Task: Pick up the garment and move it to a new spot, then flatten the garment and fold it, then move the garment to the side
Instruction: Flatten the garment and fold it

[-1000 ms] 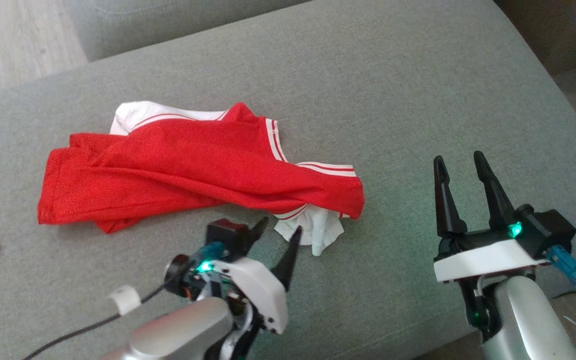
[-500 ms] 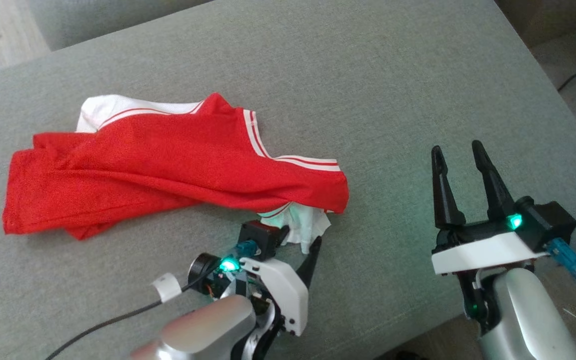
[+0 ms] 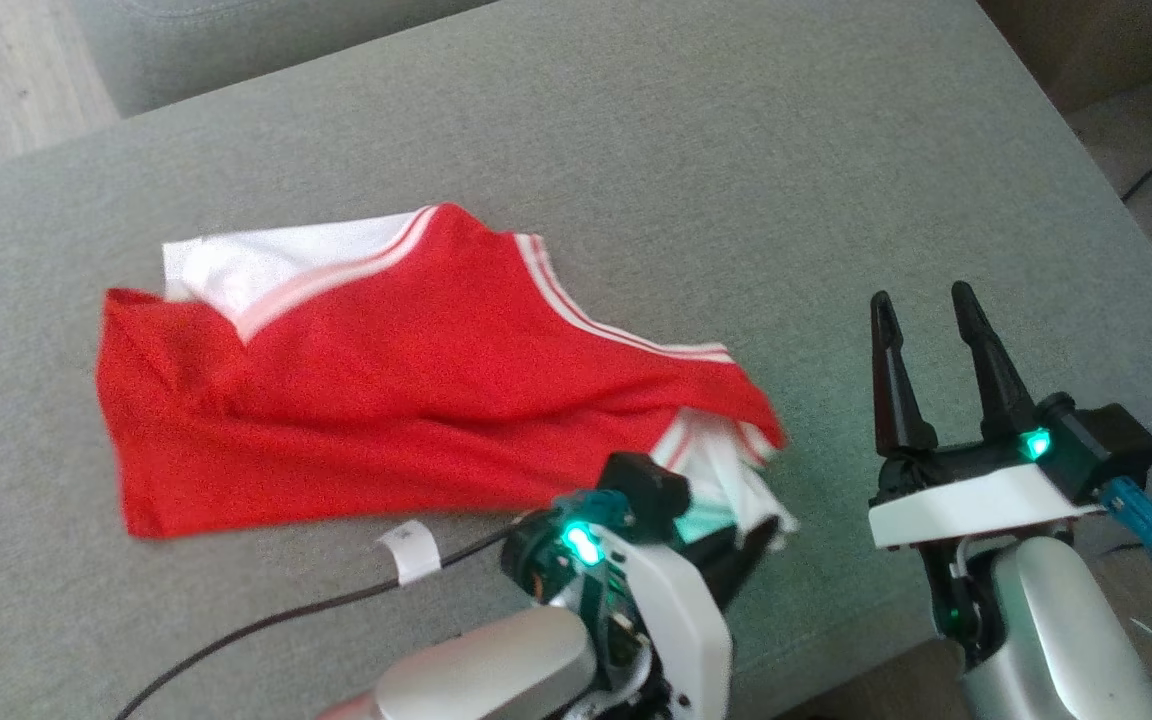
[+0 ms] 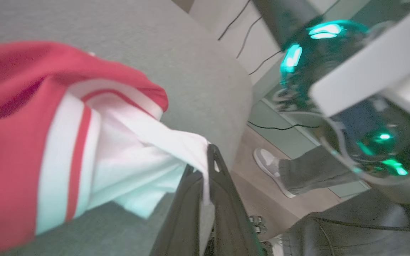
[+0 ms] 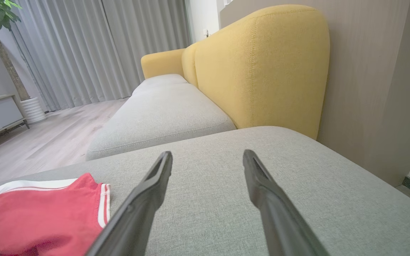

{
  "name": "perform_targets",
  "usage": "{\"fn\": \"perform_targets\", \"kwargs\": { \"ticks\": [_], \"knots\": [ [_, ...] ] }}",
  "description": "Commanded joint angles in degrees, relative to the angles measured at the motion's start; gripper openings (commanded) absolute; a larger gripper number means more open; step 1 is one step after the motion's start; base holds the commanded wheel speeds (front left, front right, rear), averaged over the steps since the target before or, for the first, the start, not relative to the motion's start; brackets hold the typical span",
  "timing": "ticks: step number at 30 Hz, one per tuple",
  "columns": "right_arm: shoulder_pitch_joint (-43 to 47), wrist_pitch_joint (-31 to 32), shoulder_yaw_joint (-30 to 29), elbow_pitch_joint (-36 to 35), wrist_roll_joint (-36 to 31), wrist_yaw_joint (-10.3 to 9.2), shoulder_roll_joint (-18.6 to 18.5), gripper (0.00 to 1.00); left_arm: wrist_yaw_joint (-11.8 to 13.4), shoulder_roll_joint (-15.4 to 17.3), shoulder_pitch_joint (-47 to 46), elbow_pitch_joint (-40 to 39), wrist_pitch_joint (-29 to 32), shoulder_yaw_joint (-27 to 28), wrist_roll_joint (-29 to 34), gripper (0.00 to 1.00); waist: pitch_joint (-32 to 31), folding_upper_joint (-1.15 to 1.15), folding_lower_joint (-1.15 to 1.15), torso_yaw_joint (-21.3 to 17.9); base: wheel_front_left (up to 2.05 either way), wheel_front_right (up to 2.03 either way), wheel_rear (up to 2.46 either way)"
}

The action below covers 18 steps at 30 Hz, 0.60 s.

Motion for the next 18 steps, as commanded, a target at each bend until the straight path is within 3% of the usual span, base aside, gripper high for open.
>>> {"fn": "perform_targets", "kwargs": {
  "ticks": [1, 3, 4, 5, 6, 12, 15, 18],
  "knots": [
    [-1.1, -0.4, 1.0, -1.5, -0.2, 0.44, -0.2, 1.0, 0.3, 0.5, -0.9, -4.5, 1.4, 1.1, -0.1, 0.0, -0.2, 0.0, 0.0, 0.4, 0.0, 0.0, 0.0],
    [-1.1, -0.4, 1.4, -1.4, -0.1, 0.44, -0.2, 1.0, 1.6, 1.5, -0.2, -6.3, 3.0, 1.1, -0.4, 0.0, -0.3, 0.0, 0.0, 0.5, 0.0, 0.0, 0.0],
    [-1.2, -0.4, 1.5, -1.4, 0.1, 0.44, -0.2, 1.0, 2.4, 1.9, 0.3, -6.3, 3.4, 1.1, -0.4, 0.23, -0.4, 0.0, 0.0, 0.5, 0.0, 0.0, 0.0],
    [-1.2, -0.4, 1.7, -1.3, 0.1, 0.44, -0.2, 1.0, 2.9, 2.1, 0.8, -5.8, 3.8, 1.1, -0.4, 0.86, -0.4, 0.0, 0.0, 0.4, 0.0, 0.0, 0.0],
    [-1.3, -0.4, 1.9, -1.3, 0.2, 0.44, -0.2, 1.0, 3.2, 2.3, 1.3, -5.2, 4.4, 1.1, 0.0, 1.0, -0.4, 0.0, 0.0, 0.4, 0.0, 0.0, 0.0],
    [-1.3, -0.4, 1.4, -1.2, 0.1, 0.44, -0.2, 1.0, 1.6, 1.4, 3.6, -5.3, 4.7, 1.4, 0.0, 1.0, -0.4, 0.0, 0.0, 0.7, 0.0, 0.0, 0.0],
    [-1.0, -0.4, 1.0, -1.2, -0.2, 0.44, -0.2, 1.0, 3.1, 2.9, 3.6, -6.2, 1.4, 4.5, 0.3, 1.0, -0.8, 0.0, 0.0, 1.1, 0.0, 0.0, 0.0],
    [-0.6, -0.4, 0.6, -1.3, -0.4, 0.44, -0.2, 1.0, 6.4, 6.6, 4.3, -7.7, -2.9, 8.8, 0.9, 1.0, -1.5, 0.0, 0.0, 1.6, 0.0, 0.0, 0.0]
  ]
}}
